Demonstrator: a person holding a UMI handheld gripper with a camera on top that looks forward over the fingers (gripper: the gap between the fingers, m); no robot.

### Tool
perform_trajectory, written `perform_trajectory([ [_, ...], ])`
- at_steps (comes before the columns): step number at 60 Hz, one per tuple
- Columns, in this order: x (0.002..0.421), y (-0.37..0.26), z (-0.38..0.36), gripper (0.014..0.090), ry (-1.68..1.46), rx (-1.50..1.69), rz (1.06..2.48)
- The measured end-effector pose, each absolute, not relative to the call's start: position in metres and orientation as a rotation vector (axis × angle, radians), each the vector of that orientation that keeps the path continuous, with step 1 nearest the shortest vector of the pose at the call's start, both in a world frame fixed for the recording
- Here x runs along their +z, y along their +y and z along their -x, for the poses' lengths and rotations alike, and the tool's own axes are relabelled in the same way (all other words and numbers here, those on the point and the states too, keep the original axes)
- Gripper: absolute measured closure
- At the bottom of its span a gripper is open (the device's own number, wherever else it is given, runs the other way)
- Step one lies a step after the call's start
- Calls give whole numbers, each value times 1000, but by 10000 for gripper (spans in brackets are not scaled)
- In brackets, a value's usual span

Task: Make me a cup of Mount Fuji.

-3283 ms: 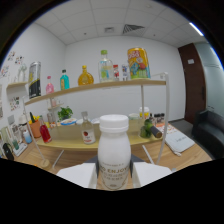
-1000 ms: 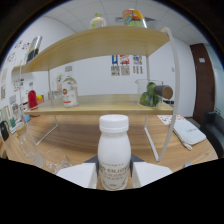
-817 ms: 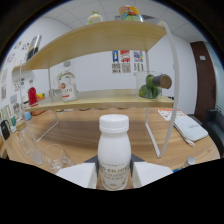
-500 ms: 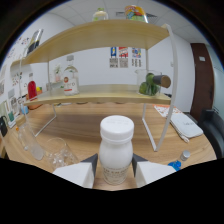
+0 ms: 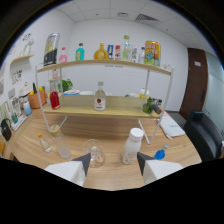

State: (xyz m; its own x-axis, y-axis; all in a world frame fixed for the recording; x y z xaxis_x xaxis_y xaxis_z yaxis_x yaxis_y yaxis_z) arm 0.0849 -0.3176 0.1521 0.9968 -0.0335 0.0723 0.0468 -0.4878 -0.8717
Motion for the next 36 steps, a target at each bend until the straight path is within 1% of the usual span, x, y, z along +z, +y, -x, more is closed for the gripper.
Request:
perform_trajectory([
  [14, 173, -342, -35, 187, -17, -88, 2072],
  [36, 176, -347, -19, 185, 15, -90, 2087],
])
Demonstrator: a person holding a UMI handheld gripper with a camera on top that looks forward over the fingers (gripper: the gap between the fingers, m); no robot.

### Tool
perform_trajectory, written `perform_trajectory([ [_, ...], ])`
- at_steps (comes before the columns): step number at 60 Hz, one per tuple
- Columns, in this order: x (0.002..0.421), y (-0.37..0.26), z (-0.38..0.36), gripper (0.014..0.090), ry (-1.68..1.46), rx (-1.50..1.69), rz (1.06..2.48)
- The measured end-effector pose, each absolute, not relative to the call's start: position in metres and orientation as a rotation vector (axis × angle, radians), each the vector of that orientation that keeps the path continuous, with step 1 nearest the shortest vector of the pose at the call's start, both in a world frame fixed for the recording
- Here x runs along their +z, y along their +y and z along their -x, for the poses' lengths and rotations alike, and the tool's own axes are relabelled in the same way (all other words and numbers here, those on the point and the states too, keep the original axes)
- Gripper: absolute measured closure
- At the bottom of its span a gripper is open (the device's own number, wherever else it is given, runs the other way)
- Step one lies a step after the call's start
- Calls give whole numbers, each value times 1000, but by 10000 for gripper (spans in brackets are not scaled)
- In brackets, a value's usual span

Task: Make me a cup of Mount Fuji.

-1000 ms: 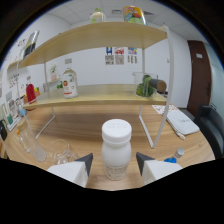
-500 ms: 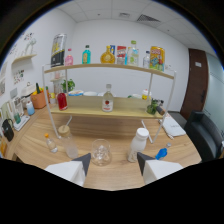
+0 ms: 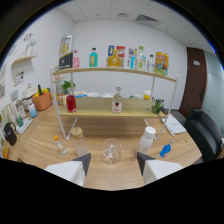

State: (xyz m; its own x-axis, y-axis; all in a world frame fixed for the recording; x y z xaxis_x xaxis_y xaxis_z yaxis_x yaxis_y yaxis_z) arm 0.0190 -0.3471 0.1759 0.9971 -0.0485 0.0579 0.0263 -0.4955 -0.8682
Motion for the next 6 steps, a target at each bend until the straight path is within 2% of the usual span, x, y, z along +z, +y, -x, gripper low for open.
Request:
perform_trajectory([
  [6, 179, -345, -16, 185, 19, -91, 2074],
])
